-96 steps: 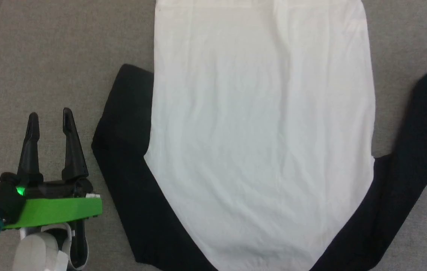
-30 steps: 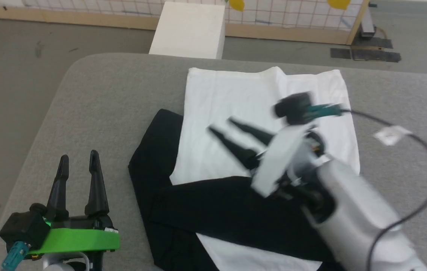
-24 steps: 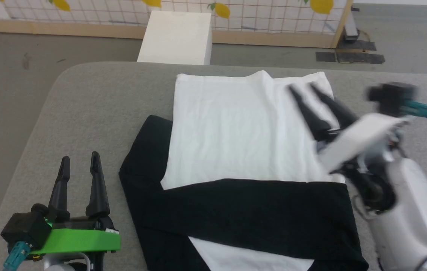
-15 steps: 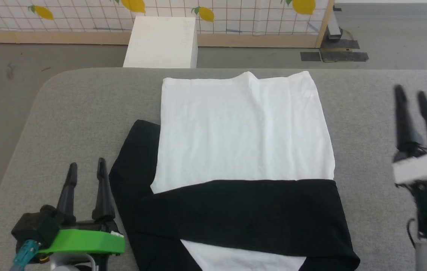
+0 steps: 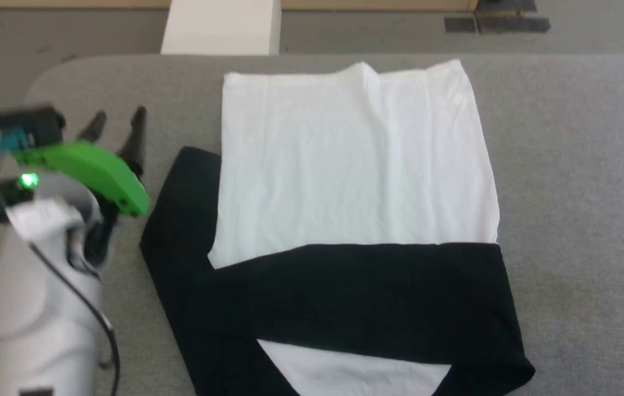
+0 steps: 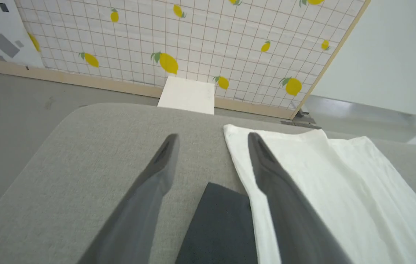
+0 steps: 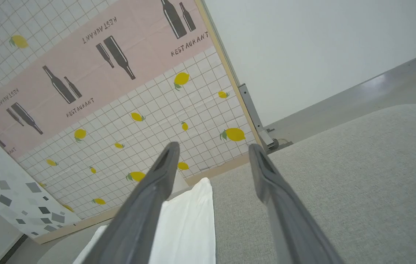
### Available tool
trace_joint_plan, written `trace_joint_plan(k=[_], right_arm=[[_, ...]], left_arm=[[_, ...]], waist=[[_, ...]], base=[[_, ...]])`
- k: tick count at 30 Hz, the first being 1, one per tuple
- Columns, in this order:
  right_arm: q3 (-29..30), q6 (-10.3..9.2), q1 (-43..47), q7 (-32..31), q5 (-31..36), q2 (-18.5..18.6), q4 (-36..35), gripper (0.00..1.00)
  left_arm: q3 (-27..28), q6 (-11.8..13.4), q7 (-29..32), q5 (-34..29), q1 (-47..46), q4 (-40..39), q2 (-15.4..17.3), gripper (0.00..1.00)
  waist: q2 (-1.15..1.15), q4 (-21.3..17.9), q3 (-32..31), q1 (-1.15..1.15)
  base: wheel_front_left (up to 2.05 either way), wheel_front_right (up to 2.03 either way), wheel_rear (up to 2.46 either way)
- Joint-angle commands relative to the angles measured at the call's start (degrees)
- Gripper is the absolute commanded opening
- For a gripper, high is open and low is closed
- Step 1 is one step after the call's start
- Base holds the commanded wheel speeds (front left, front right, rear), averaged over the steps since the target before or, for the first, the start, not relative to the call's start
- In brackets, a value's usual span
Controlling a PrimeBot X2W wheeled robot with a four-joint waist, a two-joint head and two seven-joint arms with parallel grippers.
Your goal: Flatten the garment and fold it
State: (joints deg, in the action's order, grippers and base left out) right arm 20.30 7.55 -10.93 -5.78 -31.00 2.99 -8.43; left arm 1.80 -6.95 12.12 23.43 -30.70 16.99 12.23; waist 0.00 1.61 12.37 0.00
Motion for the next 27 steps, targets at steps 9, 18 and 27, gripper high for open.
trace_joint_plan(k=[9, 18, 27], right_arm=[[-1.3, -0.06, -3.4, 2.0, -1.9, -0.1, 0.5, 1.0], [-2.0, -0.06, -4.6, 3.1, -2.1, -0.1, 1.3, 1.0], [-1.5, -0.06, -4.9, 2.8, -1.4, -0.1, 2.5, 1.0]], left_arm=[[-4.0, 0.6, 29.2, 2.7, -14.6, 9.1, 6.3, 1.0], [-5.5, 2.9, 34.4, 1.7, -13.0, 9.9, 7.4, 1.0], [-1.8, 4.4, 32.3, 5.8, -11.4, 9.7, 6.0, 0.0]], waist=[[0.0, -4.8, 12.5, 0.0], [0.0, -5.6, 14.5, 0.0], [0.0, -3.3, 12.4, 0.0]], base=[[0.0, 0.0, 0.0], [0.0, 0.0, 0.0], [0.0, 0.0, 0.0]])
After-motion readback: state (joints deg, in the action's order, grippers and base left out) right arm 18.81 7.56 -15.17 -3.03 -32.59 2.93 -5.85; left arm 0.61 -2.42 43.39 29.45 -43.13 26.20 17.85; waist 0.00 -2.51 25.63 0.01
